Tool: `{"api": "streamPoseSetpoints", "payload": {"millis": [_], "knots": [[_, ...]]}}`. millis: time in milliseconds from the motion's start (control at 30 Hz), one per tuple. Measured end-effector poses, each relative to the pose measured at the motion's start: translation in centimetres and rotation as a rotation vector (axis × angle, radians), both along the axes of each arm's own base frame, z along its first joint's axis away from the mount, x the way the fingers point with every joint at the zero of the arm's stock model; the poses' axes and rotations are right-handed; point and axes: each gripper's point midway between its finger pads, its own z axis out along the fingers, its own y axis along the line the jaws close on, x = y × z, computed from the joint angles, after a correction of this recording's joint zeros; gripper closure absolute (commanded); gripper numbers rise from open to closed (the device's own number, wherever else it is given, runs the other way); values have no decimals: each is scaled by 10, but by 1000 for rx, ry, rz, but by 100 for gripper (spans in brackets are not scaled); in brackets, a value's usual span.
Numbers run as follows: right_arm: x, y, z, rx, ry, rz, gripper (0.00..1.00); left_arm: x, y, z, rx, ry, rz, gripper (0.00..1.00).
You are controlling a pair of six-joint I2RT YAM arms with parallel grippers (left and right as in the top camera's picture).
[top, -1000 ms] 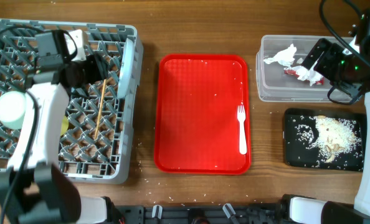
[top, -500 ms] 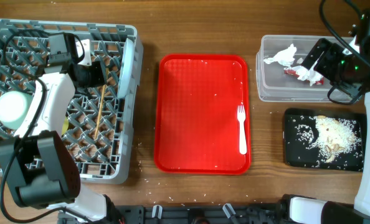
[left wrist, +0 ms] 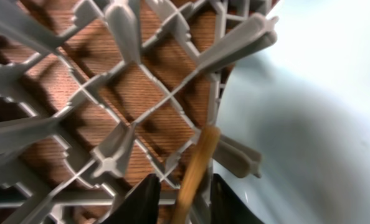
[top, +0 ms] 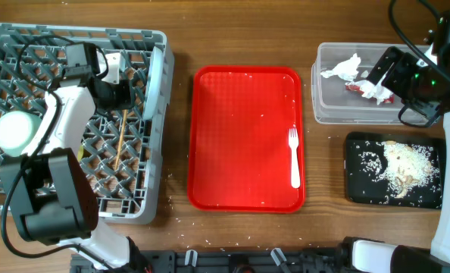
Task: Sort waste into correct bins and load items into the dishwasher rack
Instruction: 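Insert the chopsticks upright into the rack slots and release, then withdraw the left gripper from the rack toward the red tray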
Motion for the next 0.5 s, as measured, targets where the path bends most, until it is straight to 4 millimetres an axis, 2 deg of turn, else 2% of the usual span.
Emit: {"api": "streamPoseSetpoints", "payload": {"millis": [33, 67, 100, 200, 233, 433, 500], "knots": [[0, 0, 0, 0, 0, 0, 0, 0, -1, 0, -2, -2, -2, 71], [0, 0, 0, 0, 0, 0, 0, 1, -1, 0, -2, -3, -4, 85], [0, 0, 0, 0, 0, 0, 0, 1, -1, 0, -1, -4, -6, 90], [0, 0, 0, 0, 0, 0, 0, 2, 1, 0, 18, -12, -13, 91], [0, 0, 0, 0, 0, 0, 0, 3, 4, 1, 27, -15, -13, 96], [0, 0, 0, 0, 0, 0, 0, 6, 9, 3, 61, -35, -26, 96], [0, 0, 0, 0, 0, 0, 0, 4, 12, 12, 74, -48, -17, 96]]}}
